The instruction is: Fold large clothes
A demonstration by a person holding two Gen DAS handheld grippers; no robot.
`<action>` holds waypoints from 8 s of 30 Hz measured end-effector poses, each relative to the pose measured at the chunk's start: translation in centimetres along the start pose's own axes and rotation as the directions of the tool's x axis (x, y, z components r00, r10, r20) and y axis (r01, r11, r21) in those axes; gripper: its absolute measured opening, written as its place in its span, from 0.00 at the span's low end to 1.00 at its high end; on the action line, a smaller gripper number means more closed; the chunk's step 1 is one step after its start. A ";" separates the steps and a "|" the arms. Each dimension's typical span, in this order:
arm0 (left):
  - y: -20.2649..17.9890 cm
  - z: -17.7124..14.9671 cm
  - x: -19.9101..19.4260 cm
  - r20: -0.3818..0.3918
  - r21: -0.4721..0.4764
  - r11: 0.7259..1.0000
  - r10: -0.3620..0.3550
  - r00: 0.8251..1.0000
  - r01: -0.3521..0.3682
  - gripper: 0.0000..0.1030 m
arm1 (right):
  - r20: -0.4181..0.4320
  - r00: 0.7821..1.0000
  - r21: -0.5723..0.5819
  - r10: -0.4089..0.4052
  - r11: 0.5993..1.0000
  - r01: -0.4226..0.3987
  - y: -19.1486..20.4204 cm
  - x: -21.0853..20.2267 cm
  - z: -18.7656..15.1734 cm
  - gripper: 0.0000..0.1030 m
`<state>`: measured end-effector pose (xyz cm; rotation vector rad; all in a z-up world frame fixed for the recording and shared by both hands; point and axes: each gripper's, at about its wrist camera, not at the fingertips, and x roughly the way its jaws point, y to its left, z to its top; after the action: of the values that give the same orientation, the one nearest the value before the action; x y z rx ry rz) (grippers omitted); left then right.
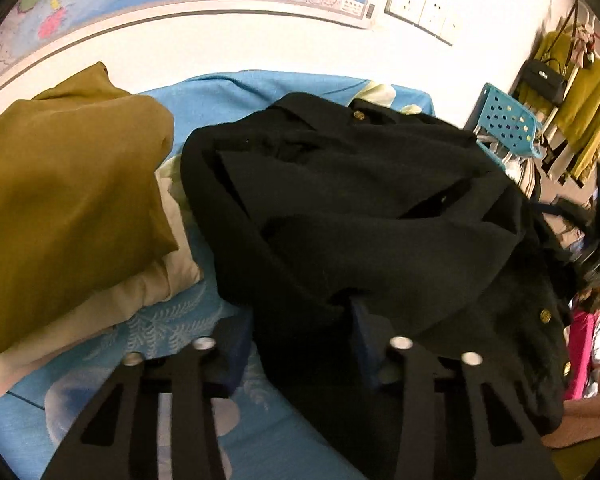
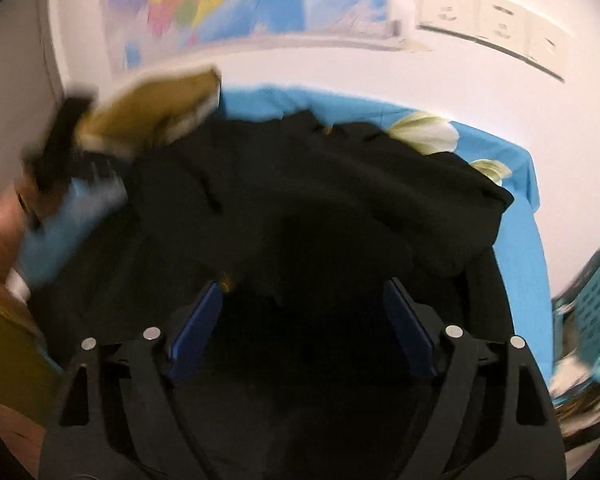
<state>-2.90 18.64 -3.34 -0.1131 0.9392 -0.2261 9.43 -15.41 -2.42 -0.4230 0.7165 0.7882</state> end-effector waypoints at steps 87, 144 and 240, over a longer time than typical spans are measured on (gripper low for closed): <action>-1.7 7.2 5.4 0.049 0.010 0.973 0.230 0.972 -0.231 0.61 | 0.084 0.995 0.481 -0.057 0.877 0.010 -17.7 5.8 5.8 0.48; -9.8 -13.3 -2.3 -0.043 -0.263 0.883 -0.414 0.909 0.389 0.93 | 0.141 0.932 0.445 0.334 0.820 -0.361 -12.0 -5.5 -13.3 0.81; 1.0 8.6 0.8 0.112 -0.220 0.926 -0.288 0.951 0.306 0.79 | 0.099 0.974 0.433 0.205 0.872 -0.228 -9.9 3.6 5.8 0.66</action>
<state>4.63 19.36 0.86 -0.4831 0.8658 -0.3878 21.23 -16.62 -0.23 0.0942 0.8791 0.8136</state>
